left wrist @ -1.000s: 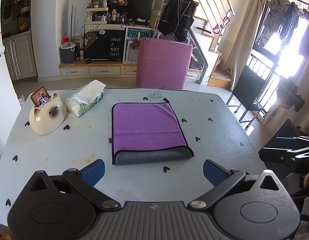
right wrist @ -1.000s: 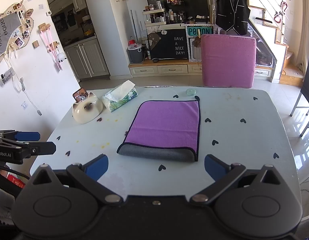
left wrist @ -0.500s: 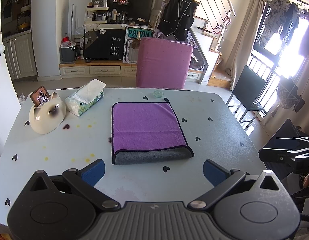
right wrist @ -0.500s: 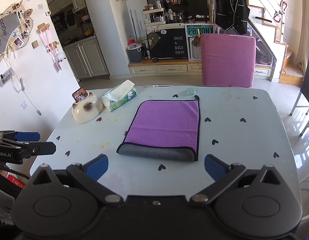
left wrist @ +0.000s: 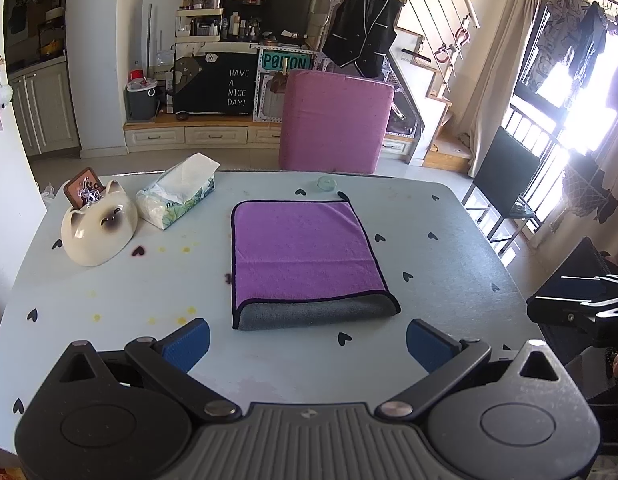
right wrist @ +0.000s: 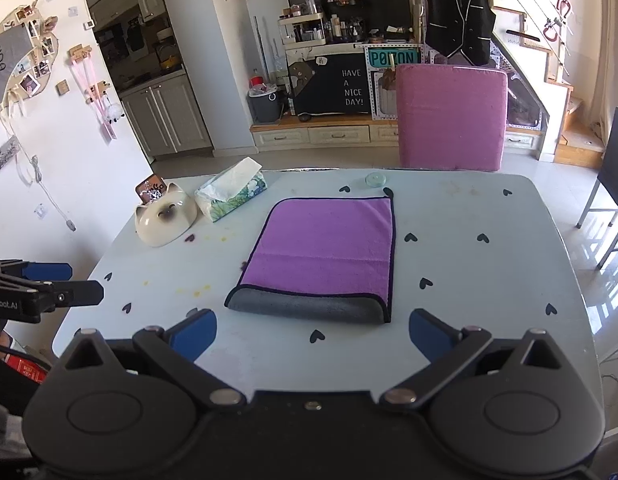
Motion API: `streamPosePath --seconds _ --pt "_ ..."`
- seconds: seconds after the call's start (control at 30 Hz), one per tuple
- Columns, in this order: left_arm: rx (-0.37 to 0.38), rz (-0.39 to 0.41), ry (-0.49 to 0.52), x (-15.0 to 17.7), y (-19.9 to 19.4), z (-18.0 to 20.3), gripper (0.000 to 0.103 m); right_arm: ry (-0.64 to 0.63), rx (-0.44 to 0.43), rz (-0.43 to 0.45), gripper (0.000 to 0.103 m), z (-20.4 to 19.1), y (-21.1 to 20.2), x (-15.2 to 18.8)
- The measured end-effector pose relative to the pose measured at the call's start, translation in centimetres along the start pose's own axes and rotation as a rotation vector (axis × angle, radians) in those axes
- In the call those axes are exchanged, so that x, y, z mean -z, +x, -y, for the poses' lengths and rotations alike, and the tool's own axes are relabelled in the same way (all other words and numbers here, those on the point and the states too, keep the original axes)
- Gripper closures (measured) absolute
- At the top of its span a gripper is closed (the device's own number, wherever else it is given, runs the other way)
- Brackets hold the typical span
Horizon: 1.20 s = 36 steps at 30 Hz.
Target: Fold towel
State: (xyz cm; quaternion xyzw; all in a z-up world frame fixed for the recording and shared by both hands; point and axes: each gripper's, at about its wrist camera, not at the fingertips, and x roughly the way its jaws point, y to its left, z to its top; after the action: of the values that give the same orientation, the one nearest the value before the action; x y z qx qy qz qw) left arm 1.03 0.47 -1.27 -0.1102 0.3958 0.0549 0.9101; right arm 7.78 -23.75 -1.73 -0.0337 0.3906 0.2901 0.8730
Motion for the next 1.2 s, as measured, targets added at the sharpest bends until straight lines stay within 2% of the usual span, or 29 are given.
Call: streamPosePath --seconds 0.7,1.2 --pt "-0.021 -0.009 -0.014 -0.9 6.1 -1.3 0.000 -0.006 0.020 -0.002 0.001 1.0 5.0 -0.3" --pt "-0.037 -0.017 -0.016 -1.3 12.9 -2.8 0.004 0.003 0.045 0.027 0.001 2.4 10.9 0.2"
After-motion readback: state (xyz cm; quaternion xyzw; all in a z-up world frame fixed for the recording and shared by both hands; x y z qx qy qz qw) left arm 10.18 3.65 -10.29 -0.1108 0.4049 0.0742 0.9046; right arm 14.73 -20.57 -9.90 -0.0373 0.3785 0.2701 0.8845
